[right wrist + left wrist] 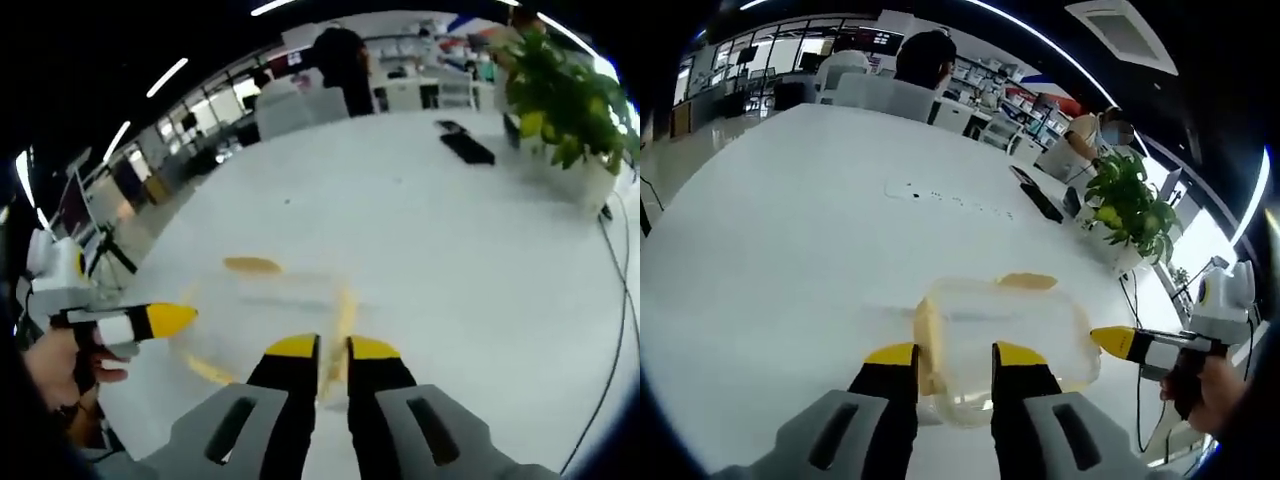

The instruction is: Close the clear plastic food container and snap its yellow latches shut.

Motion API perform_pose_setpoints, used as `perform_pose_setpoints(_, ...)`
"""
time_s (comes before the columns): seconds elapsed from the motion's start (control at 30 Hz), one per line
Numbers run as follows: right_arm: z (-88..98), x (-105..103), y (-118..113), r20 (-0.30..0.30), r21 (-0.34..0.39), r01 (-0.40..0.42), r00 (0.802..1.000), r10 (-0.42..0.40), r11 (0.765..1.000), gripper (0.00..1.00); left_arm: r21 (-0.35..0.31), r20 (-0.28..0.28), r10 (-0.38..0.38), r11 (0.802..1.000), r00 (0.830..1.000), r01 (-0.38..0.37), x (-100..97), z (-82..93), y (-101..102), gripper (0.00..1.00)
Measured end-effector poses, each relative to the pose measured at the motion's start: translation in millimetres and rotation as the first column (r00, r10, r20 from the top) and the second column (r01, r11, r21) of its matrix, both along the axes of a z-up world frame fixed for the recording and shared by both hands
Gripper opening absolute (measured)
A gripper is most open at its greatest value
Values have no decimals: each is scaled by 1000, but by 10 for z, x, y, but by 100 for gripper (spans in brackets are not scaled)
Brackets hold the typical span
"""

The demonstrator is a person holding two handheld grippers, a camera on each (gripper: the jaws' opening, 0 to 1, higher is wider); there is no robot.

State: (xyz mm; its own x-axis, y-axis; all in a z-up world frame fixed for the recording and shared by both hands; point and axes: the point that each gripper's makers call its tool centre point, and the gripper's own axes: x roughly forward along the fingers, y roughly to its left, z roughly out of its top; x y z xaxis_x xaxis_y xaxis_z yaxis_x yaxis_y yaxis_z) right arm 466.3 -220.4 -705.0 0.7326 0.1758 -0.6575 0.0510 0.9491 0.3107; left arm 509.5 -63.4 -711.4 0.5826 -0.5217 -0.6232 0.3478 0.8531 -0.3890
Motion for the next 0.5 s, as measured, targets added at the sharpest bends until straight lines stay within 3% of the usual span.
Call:
perform_pose_setpoints(0.13, -5, 26, 1, -5, 29, 11, 1000, -11, 1000, 9, -2, -15, -28, 1000, 999, 28, 30, -17, -6, 24)
perform_pose_setpoints(0.27, -29, 39, 78, -25, 73, 6, 1000, -4, 997, 18, -22, -72, -40, 999, 997, 38, -3, -103, -20, 36)
perform_pose_setpoints(0.37, -15, 41, 101, -22, 62, -1, 1000, 2, 998, 18, -22, -59, -56, 998, 997, 55, -11, -64, -56, 32)
perform_pose_setpoints(0.5, -1, 39, 136, -26, 60, -11, 1000, 13, 998, 18, 33, -35, -74, 997, 997, 75, 3, -51, -42, 35)
